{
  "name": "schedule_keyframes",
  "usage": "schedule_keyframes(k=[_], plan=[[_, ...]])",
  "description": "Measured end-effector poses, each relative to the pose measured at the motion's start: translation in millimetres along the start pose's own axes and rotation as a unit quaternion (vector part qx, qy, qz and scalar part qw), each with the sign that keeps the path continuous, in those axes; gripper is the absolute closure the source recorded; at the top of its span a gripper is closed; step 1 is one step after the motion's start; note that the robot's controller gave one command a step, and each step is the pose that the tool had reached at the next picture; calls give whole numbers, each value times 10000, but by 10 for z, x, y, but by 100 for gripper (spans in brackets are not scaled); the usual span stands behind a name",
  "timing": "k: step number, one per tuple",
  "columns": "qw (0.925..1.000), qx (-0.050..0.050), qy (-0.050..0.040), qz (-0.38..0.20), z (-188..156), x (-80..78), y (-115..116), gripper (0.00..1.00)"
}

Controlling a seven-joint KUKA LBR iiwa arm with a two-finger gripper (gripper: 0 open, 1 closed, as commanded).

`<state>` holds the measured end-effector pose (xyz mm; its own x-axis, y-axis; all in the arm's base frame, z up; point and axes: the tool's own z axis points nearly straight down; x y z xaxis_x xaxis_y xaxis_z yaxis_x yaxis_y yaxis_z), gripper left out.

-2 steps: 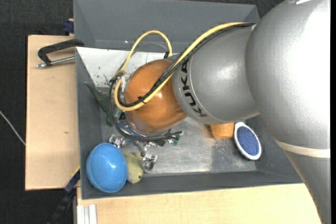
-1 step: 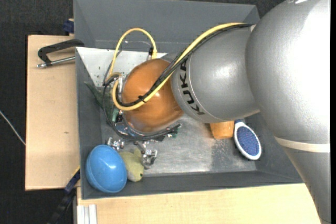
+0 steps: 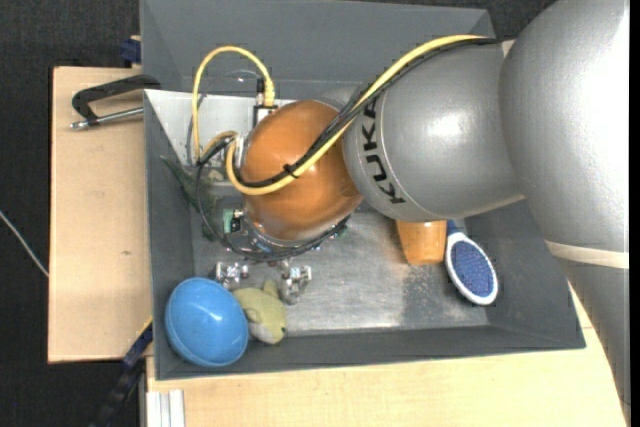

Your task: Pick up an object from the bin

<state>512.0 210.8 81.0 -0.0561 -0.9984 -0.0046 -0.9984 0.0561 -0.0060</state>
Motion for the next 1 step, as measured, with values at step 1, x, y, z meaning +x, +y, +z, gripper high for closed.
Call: schedule_keyframes(k=[1], plan=[[9672, 6, -1, -2542, -819, 331, -222, 0]])
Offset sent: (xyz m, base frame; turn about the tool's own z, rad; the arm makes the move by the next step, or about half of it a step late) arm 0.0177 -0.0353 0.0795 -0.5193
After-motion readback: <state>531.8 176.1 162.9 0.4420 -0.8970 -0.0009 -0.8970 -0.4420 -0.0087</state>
